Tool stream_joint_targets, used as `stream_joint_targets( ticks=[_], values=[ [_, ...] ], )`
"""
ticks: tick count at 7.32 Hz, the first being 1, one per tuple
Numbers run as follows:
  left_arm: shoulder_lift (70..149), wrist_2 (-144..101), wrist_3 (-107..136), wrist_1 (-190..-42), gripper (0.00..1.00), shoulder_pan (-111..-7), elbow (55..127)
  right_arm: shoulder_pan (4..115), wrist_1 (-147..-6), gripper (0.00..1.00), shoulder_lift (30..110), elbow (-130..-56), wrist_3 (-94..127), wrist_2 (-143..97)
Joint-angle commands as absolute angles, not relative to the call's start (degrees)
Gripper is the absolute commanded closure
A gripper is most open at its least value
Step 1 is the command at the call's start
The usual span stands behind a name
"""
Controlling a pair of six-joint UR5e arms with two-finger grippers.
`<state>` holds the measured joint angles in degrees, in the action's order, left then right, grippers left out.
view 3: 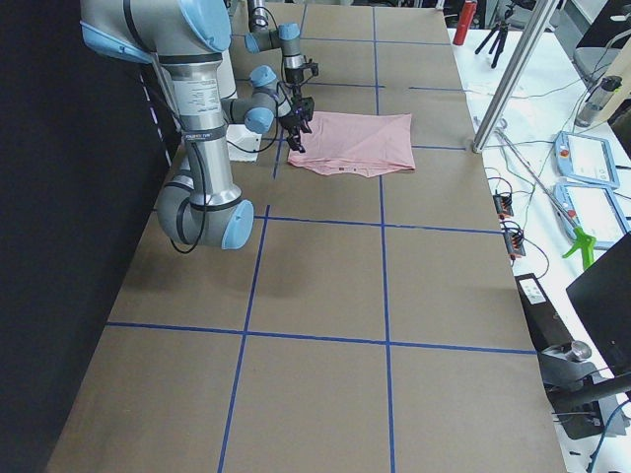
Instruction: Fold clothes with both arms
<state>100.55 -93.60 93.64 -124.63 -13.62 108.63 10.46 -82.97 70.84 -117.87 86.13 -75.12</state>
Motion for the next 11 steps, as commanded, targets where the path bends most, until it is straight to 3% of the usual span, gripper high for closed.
stream_joint_targets(
  ticks=[1,2,3,5,8,9,10,11],
  values=[
    [100.5,-93.6,93.7,-124.6,0.78,-13.6,108.6,10.4,-83.0,0.0,70.8,-117.8,86.1,-75.1],
    [100.5,-93.6,93.7,-124.6,0.94,-13.6,108.7,10.4,-83.0,0.0,70.8,-117.8,86.1,-75.1],
    [100.5,-93.6,93.7,-124.7,1.0,-13.6,109.0,10.4,-83.0,0.0,70.8,-117.6,86.1,-75.1],
    [100.6,-93.6,93.7,-124.6,1.0,-13.6,109.3,8.8,-83.2,0.0,69.5,-116.8,90.2,-75.1],
    [100.8,-93.6,93.7,-124.6,1.0,-13.6,109.4,8.4,-88.0,0.02,63.4,-109.7,93.2,-75.1],
    [100.9,-93.6,93.7,-124.7,1.0,-13.6,109.4,8.4,-90.6,0.16,63.1,-109.5,93.0,-75.1],
    [101.1,-93.5,93.7,-124.6,1.0,-13.6,109.4,8.7,-91.4,0.24,63.2,-109.4,92.8,-75.1],
    [101.2,-93.6,93.7,-124.7,1.0,-13.6,109.5,9.0,-91.4,0.24,63.2,-108.8,92.6,-75.2]
  ],
)
